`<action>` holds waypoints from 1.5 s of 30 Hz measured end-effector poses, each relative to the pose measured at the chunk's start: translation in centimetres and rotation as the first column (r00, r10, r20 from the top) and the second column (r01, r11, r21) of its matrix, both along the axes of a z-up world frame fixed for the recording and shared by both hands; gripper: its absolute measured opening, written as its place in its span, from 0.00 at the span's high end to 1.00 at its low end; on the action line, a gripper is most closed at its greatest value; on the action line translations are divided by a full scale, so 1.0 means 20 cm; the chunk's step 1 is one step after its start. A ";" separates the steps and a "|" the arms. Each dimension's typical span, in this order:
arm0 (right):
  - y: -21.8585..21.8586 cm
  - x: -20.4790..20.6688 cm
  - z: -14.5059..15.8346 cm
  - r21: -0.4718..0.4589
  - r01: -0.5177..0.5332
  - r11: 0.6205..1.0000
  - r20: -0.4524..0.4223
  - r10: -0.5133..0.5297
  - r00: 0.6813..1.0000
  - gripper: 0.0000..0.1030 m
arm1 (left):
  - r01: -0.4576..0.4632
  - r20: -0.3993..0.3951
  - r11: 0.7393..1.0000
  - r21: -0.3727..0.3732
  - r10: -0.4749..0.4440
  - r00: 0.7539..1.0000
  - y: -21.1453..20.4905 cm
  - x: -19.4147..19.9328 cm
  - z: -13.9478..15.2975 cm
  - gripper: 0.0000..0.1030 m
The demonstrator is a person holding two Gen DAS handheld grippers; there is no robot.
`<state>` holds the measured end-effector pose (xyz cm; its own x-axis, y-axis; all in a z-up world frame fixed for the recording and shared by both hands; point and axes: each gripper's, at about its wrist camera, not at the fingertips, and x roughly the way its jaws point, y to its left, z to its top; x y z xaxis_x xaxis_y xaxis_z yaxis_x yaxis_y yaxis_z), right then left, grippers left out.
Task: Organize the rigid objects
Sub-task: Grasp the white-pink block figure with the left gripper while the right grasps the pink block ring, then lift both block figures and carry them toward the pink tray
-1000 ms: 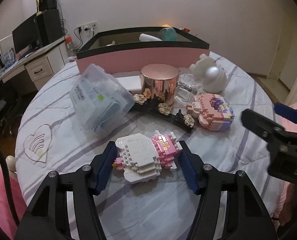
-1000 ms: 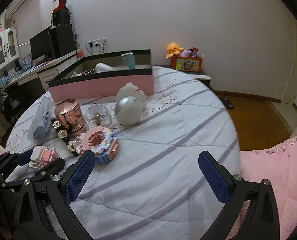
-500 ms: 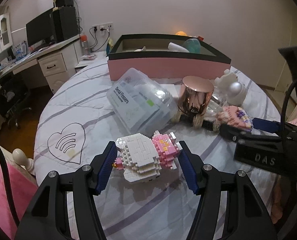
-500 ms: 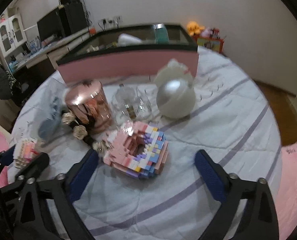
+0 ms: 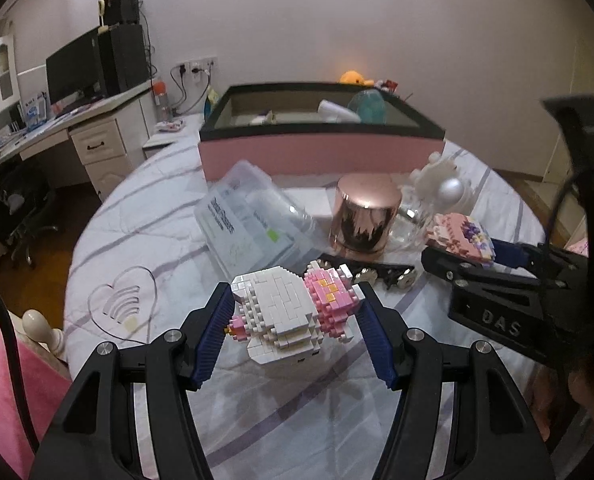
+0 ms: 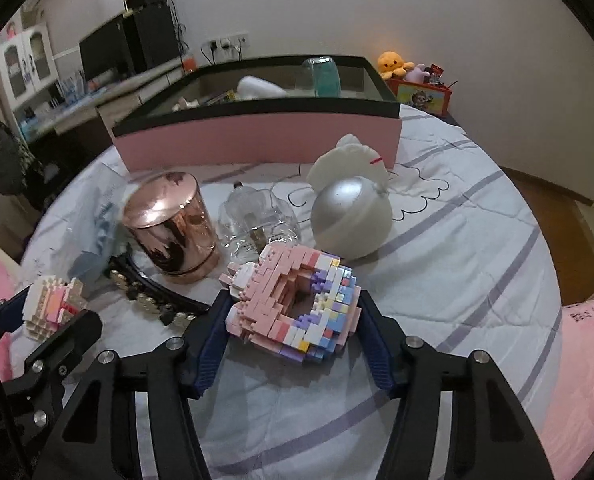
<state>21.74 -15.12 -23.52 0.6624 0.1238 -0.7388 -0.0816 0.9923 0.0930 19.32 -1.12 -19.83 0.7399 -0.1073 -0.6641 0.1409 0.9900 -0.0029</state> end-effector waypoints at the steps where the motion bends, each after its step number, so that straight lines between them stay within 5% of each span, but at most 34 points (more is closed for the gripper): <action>1: -0.01 -0.02 0.02 0.015 -0.002 1.000 0.022 0.002 1.000 0.41 | 0.001 0.017 1.000 -0.003 -0.001 1.000 0.00 -0.01 0.03 0.39; 6: -0.02 -0.20 0.19 0.049 -0.007 0.999 0.175 -0.001 0.984 0.41 | 0.002 0.119 1.000 -0.026 0.001 0.993 0.00 -0.09 0.19 0.39; 12: 0.02 -0.42 0.47 0.005 0.014 1.000 0.379 -0.015 0.925 0.41 | 0.012 0.287 1.000 -0.025 -0.005 0.958 -0.02 -0.21 0.44 0.39; 22: 0.05 -0.60 0.72 -0.012 0.031 0.999 0.530 -0.020 0.848 0.40 | 0.005 0.452 1.000 -0.026 0.007 0.892 0.00 -0.35 0.70 0.39; 32: 0.05 -0.62 0.83 -0.022 0.046 0.999 0.598 -0.024 0.801 0.40 | -0.033 0.530 0.999 -0.004 0.030 0.847 -0.01 -0.37 0.80 0.39; 45: 0.07 -0.37 0.84 -0.042 0.028 0.999 0.577 0.002 0.816 0.40 | -0.027 0.490 0.999 0.023 0.012 0.871 -0.02 -0.02 0.81 0.39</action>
<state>14.32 -13.73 -6.68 0.9704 0.0874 -0.2251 -0.0927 0.9956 -0.0132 18.95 -1.59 -3.58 0.9729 -0.0763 -0.2181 0.0977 0.9912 0.0889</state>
